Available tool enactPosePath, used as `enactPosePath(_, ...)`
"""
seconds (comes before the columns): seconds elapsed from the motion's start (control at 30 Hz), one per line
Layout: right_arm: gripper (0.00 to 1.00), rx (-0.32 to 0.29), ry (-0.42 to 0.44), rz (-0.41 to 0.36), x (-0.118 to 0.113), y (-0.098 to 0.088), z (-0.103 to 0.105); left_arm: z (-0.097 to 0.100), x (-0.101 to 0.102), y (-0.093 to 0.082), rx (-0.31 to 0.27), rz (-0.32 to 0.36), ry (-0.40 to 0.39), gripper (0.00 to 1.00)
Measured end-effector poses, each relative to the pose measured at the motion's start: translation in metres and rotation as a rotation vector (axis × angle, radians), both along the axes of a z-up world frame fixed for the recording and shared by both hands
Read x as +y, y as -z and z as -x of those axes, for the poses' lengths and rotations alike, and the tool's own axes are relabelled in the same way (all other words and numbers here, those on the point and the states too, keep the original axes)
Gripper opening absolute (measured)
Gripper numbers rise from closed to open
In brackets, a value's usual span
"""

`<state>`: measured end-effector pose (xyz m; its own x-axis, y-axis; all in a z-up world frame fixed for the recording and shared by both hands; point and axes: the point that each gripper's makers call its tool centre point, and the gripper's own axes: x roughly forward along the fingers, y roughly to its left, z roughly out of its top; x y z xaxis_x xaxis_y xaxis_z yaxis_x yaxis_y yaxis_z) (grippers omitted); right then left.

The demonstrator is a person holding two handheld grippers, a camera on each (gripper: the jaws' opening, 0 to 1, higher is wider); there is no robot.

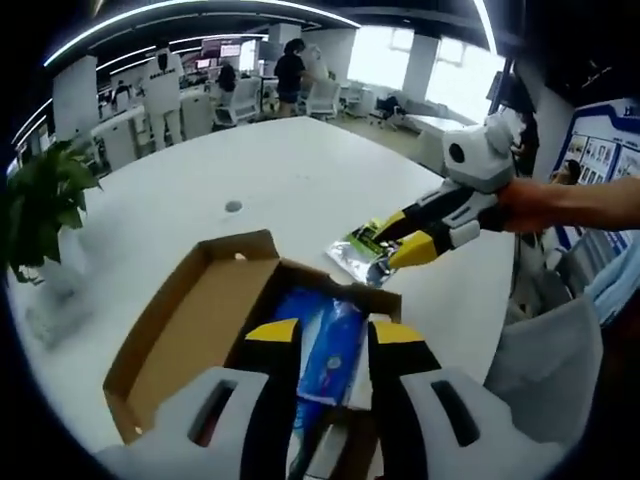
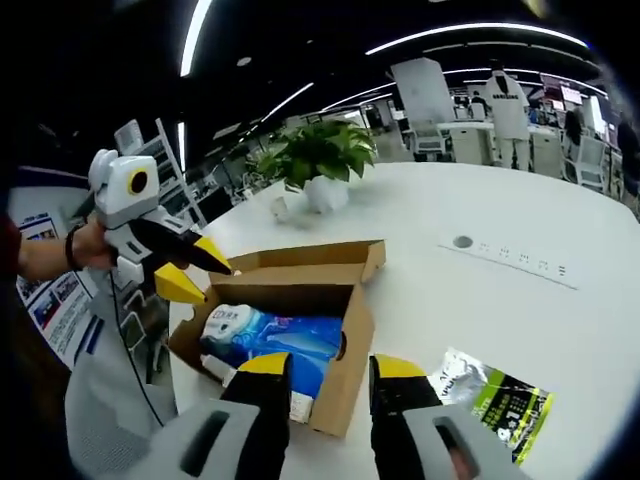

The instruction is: Operate the shoe box by opening the lid, removing the specified soft item, and placing it in the target area until the item is outside and the box remains undamaged.

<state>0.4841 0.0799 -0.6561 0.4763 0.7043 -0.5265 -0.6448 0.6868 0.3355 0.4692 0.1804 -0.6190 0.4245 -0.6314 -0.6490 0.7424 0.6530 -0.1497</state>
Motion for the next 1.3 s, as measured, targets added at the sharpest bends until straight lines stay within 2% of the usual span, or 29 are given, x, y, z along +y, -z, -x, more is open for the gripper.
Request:
enactPosePath(0.2, 0.34, -0.016, -0.077, -0.004, 0.031, -0.006, 0.008, 0.008, 0.031, 0.001, 0.002, 0.016, -0.07, 0.29)
enactPosePath(0.5, 0.42, -0.027, -0.142, 0.002, 0.057, -0.004, 0.013, 0.023, 0.08, 0.005, 0.007, 0.036, -0.188, 0.36)
enactPosePath(0.67, 0.46, -0.028, -0.177, 0.013, 0.072, -0.003, 0.022, 0.035, 0.103, 0.009, 0.016, 0.043, -0.241, 0.38)
enactPosePath(0.9, 0.5, -0.027, -0.203, 0.024, 0.082, -0.001, 0.029, 0.045, 0.125, 0.013, 0.017, 0.039, -0.284, 0.42)
enactPosePath(1.3, 0.59, -0.021, -0.253, 0.048, 0.097, 0.007, 0.044, 0.066, 0.147, 0.026, 0.033, 0.02, -0.319, 0.48)
